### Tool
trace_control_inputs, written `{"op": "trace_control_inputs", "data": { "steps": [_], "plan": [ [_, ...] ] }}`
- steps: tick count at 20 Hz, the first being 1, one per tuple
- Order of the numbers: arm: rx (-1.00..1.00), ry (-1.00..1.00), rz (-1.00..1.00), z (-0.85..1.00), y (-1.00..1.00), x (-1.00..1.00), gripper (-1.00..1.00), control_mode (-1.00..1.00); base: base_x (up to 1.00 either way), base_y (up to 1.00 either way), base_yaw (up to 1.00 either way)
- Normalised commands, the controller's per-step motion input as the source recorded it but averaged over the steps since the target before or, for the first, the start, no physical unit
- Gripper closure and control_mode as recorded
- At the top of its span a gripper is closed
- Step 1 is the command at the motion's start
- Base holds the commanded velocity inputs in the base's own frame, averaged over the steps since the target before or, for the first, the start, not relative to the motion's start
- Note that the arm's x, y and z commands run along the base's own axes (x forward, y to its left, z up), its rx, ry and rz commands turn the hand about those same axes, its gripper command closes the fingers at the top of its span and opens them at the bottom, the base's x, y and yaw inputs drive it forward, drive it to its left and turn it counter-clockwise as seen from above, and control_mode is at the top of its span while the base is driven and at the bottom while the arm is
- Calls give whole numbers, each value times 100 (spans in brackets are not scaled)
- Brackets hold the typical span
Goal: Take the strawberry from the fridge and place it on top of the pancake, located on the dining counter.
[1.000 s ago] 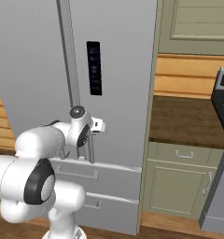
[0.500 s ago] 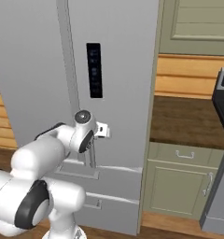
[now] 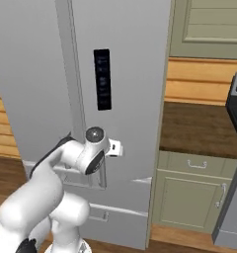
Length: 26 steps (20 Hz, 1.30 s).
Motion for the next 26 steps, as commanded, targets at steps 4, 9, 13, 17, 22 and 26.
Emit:
{"op": "trace_control_inputs", "data": {
  "steps": [4, 9, 13, 17, 22, 26],
  "plan": [
    [1, 0, 0, -7, -83, -71, 100, -100, 0, 0, 0],
    [2, 0, 0, 1, -49, -41, -100, -100, 0, 0, 0],
    [-2, -2, 3, 61, -16, -34, -100, -100, 0, 0, 0],
    [0, 0, 1, 83, 2, -91, -100, -100, 0, 0, 0],
    [-11, 1, 0, 76, 76, -65, -100, -100, 0, 0, 0],
    [-23, 1, 0, 99, 73, -50, -100, -100, 0, 0, 0]
  ]
}}
